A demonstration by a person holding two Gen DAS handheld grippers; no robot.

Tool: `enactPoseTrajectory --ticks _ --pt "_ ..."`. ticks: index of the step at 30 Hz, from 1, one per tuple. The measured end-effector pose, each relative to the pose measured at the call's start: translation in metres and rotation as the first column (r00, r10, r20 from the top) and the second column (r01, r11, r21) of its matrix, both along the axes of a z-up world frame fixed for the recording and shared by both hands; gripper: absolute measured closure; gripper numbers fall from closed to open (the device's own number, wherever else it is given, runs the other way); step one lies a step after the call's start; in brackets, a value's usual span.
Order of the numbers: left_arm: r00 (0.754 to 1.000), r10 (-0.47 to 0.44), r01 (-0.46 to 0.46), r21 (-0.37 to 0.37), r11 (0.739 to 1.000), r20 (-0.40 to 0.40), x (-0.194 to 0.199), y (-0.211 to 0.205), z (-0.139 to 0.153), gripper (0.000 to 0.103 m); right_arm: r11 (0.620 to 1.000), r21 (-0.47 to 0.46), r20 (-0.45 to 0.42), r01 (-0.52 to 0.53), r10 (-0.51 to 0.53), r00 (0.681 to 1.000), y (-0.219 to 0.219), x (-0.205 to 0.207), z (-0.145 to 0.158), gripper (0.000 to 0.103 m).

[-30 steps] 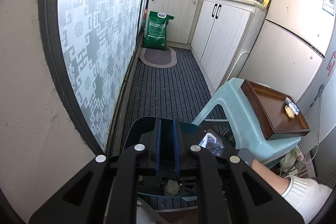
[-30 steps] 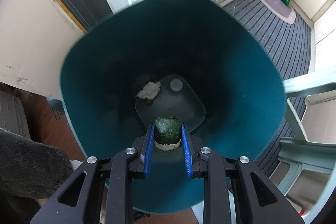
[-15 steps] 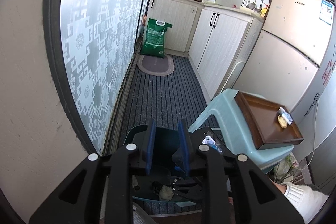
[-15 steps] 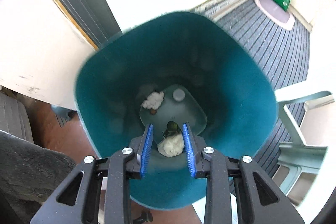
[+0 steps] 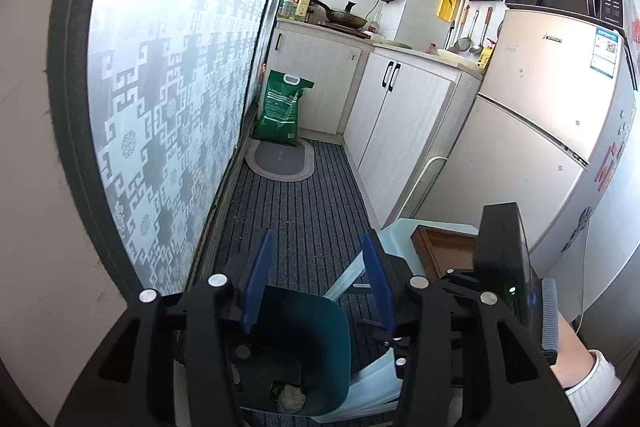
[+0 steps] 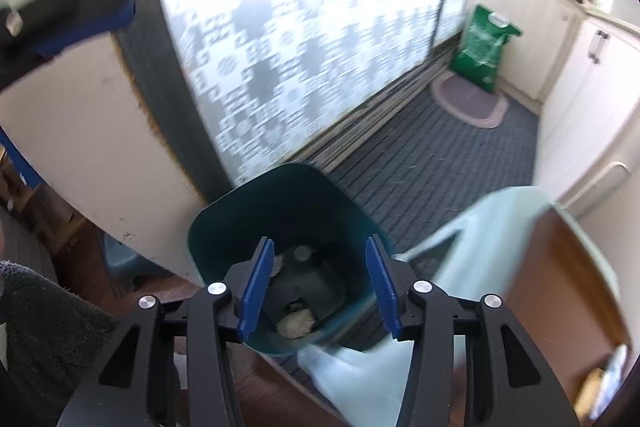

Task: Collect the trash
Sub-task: 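Move both tools back over the wooden tray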

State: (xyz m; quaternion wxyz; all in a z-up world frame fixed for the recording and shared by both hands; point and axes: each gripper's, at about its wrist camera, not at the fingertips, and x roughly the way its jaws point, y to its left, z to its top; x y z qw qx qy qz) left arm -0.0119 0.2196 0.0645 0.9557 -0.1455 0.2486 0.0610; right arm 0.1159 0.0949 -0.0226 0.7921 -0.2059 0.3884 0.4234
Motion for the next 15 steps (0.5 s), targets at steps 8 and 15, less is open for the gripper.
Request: enactPoseTrajectory --ticks 8,15 --pt "0.996 -0.094 0.094 0.008 0.996 0.001 0.031 -0.051 0.004 0.042 0.993 0.047 0.064 0.111 -0.114 0.991 -0.080 0.020 0.024 0.044" --pt "0.982 -0.186 0.186 0.014 0.982 -0.034 0.062 -0.099 -0.008 0.037 0.982 0.040 0.160 0.182 -0.186 0.969 -0.146 0.027 0.035 0.041"
